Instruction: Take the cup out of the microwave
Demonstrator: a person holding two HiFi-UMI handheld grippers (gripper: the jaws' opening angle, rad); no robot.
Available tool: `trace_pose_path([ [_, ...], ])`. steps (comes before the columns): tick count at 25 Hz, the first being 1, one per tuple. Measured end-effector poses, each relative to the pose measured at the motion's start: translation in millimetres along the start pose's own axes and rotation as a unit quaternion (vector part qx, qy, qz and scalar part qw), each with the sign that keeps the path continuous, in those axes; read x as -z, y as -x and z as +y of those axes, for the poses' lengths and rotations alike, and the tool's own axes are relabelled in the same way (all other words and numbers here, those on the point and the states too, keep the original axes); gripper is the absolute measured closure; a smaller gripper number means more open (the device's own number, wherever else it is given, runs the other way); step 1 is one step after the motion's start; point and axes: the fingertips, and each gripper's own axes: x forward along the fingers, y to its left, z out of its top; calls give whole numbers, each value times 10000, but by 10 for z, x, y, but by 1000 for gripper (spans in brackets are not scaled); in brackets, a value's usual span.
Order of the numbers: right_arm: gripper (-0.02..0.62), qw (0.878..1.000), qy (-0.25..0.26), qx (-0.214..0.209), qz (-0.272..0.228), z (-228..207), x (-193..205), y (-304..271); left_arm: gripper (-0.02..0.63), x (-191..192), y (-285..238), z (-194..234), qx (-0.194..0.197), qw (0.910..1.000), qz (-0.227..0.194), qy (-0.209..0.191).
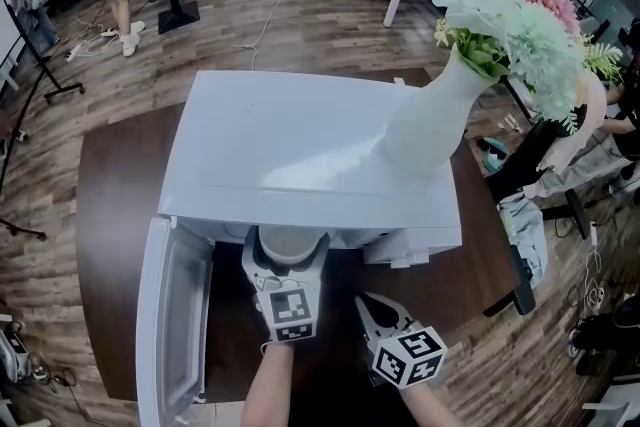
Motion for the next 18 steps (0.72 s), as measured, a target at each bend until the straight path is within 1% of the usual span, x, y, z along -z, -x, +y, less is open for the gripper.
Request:
trace_pose_path([
  [8,600,9999,97,-113,29,49,20,33,91,-55,256,-42,2,9998,-138,117],
  [15,600,9992,284,-265,34,84,-30,51,91,-81,493,-35,-89,9997,-180,122],
  [18,600,9988,341,-336,26,98,-62,51,91,-93,593,-3,-167,9995,-181,200],
])
